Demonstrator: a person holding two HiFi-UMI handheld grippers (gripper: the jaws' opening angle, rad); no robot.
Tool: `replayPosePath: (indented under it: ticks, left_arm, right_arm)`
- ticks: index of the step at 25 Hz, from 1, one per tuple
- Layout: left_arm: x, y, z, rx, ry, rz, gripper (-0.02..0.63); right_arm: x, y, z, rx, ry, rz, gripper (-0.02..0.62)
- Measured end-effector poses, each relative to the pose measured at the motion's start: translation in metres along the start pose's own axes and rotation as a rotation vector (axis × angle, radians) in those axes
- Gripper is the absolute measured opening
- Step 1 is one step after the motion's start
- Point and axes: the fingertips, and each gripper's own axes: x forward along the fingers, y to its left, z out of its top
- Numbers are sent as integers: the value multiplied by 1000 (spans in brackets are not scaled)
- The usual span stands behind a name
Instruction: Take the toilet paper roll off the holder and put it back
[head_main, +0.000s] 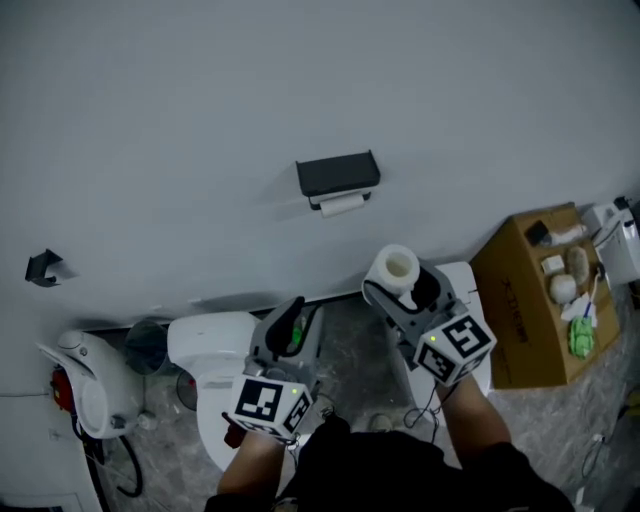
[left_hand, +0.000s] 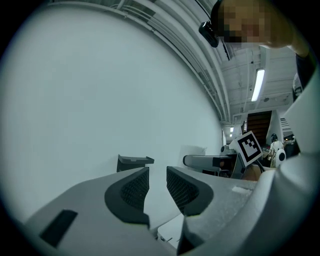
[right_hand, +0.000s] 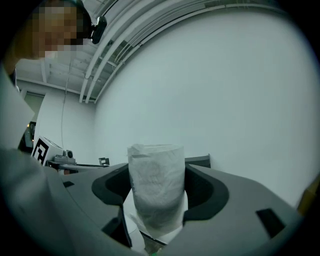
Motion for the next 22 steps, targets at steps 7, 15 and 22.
replayPosePath:
  ticks: [7,15,22]
  left_arm:
    - [14,68,1,-4,4,-59,101]
    - [26,110,9,-10,-8,-85,103]
    - [60,119,10,-19,-13,-51,103]
  right_arm:
    - [74,13,-5,-11,23,-32,308]
    - [120,21,5,-41,20,-35,308]
    - [141,-11,20,-43,-10,1,308]
